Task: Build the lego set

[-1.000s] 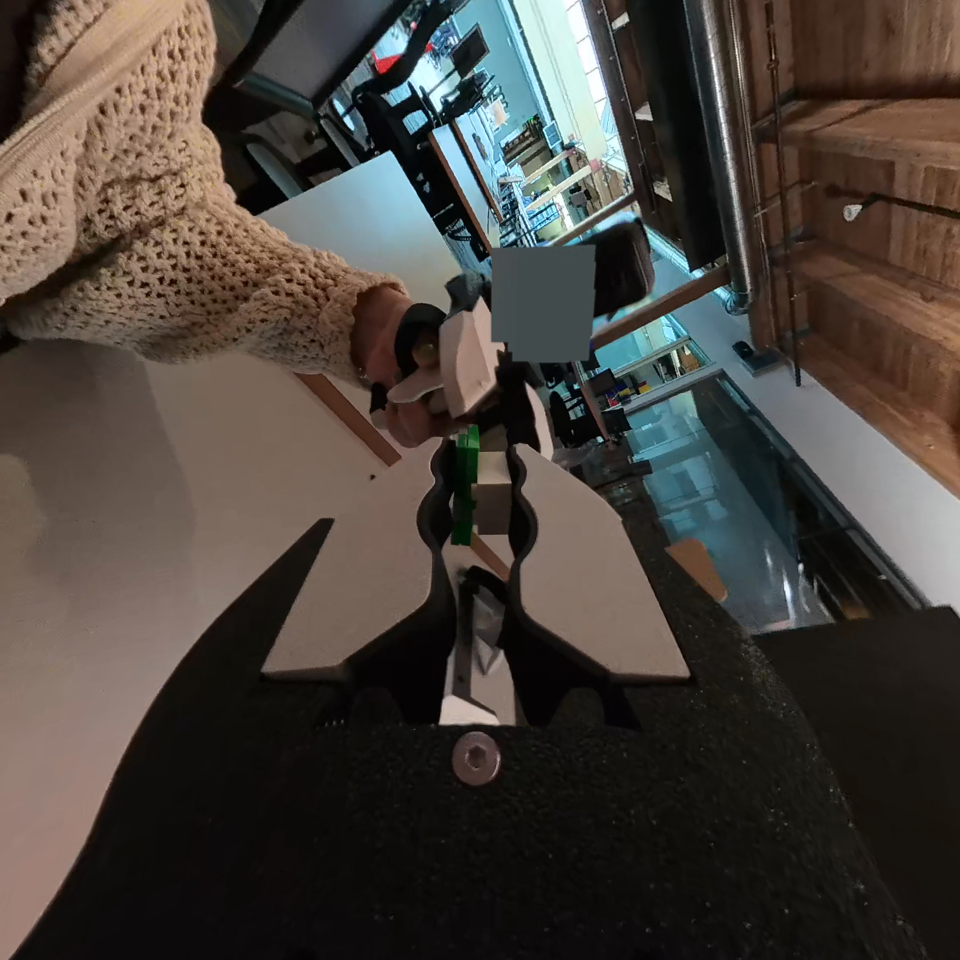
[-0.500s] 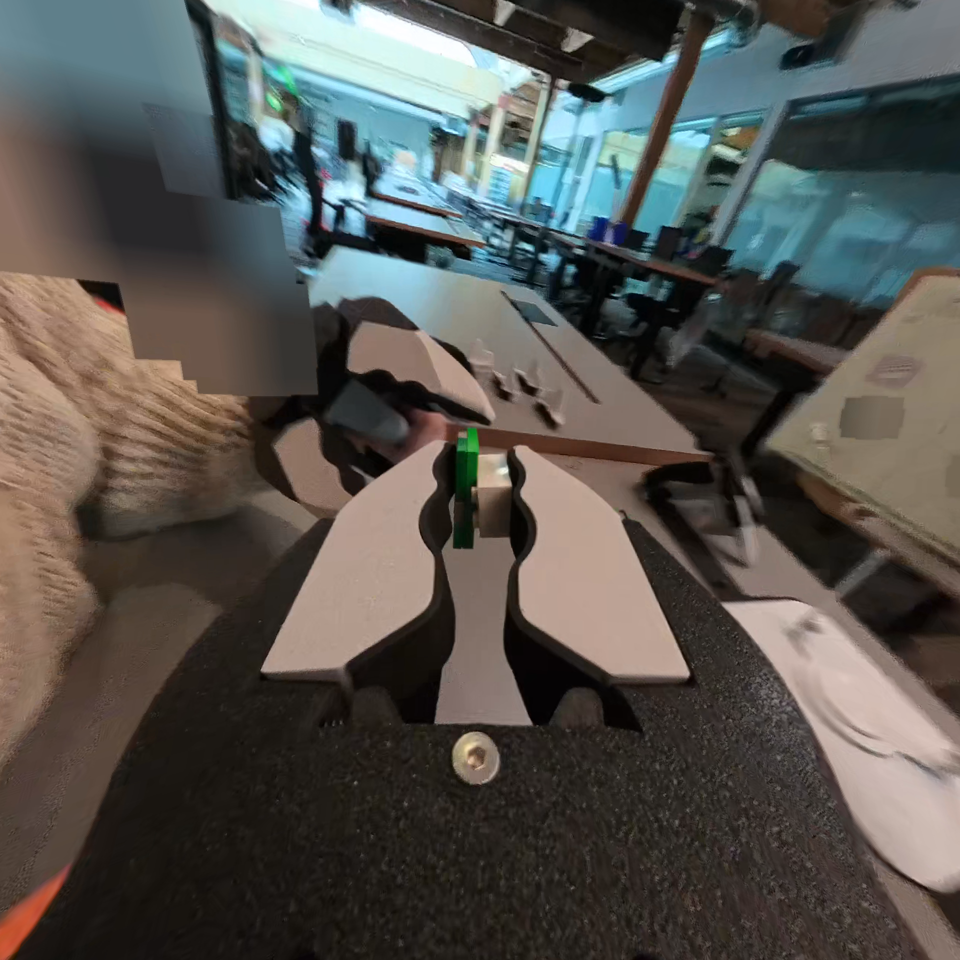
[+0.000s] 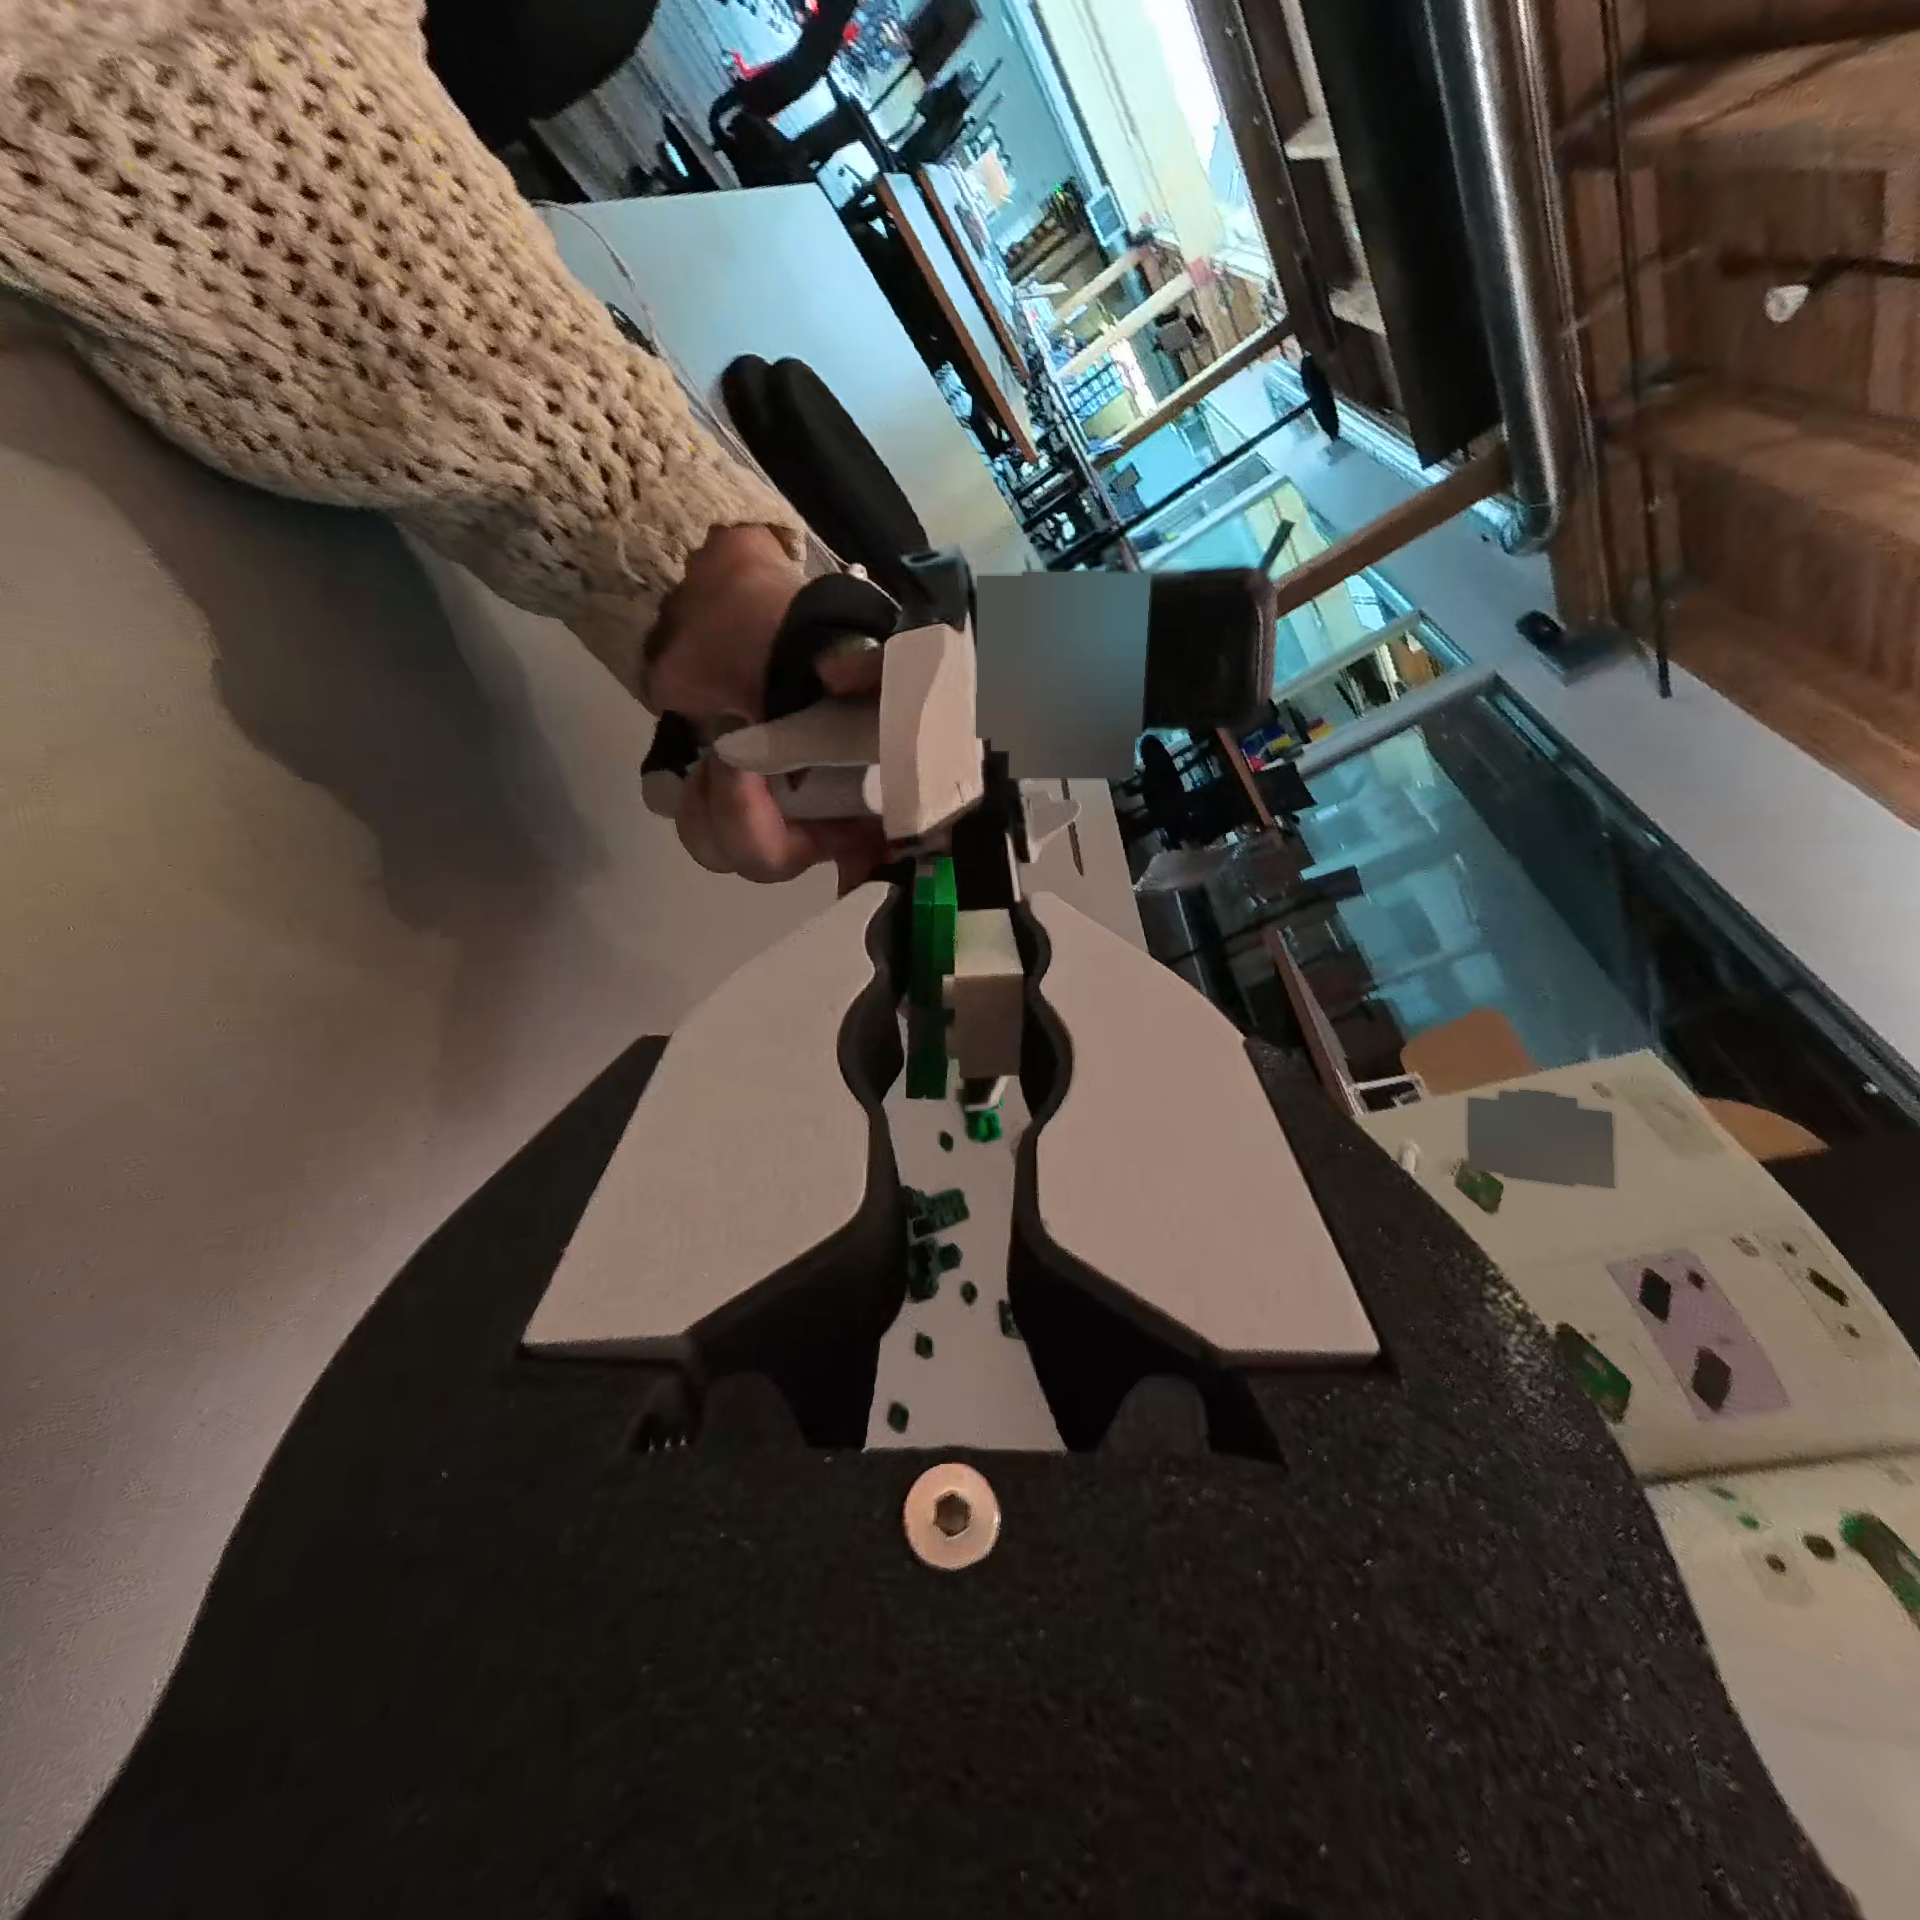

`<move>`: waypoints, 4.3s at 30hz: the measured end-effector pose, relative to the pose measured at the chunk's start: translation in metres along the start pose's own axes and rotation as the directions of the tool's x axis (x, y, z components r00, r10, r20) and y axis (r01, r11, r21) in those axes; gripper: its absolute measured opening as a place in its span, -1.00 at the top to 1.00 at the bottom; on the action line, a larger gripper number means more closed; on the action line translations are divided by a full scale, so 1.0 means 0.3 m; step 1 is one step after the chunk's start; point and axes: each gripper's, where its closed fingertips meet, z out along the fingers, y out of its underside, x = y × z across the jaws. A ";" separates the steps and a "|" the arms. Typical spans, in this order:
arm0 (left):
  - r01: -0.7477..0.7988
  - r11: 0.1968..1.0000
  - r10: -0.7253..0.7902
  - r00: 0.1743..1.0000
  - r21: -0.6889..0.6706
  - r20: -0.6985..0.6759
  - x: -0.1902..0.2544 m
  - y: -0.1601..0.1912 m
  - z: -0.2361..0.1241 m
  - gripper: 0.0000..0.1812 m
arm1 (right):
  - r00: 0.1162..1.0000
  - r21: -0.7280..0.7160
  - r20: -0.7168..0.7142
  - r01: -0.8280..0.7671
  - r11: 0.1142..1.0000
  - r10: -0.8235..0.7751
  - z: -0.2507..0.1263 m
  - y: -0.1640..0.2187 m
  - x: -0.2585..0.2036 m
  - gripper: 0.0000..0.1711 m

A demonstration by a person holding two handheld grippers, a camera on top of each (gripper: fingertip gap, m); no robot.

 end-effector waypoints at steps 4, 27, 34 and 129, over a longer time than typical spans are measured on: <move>0.057 0.998 -0.057 0.991 -0.003 -0.118 0.037 0.009 0.010 0.34 | 0.999 0.038 0.039 -0.014 0.999 0.012 0.006 -0.004 -0.015 0.79; -0.166 0.860 0.326 0.906 -0.482 0.269 -0.302 0.245 -0.077 0.73 | 0.861 -0.305 -0.136 -0.507 0.806 0.490 -0.116 0.379 -0.125 0.80; -0.149 0.750 0.398 0.880 -0.644 0.260 -0.368 0.342 -0.084 0.73 | 0.801 -0.344 -0.245 -0.599 0.723 0.547 -0.189 0.452 -0.110 0.86; -0.800 0.395 0.874 0.177 -0.452 0.452 -0.169 0.086 -0.144 0.45 | 0.306 -0.075 -0.076 -0.951 0.300 0.949 0.089 0.187 -0.035 0.93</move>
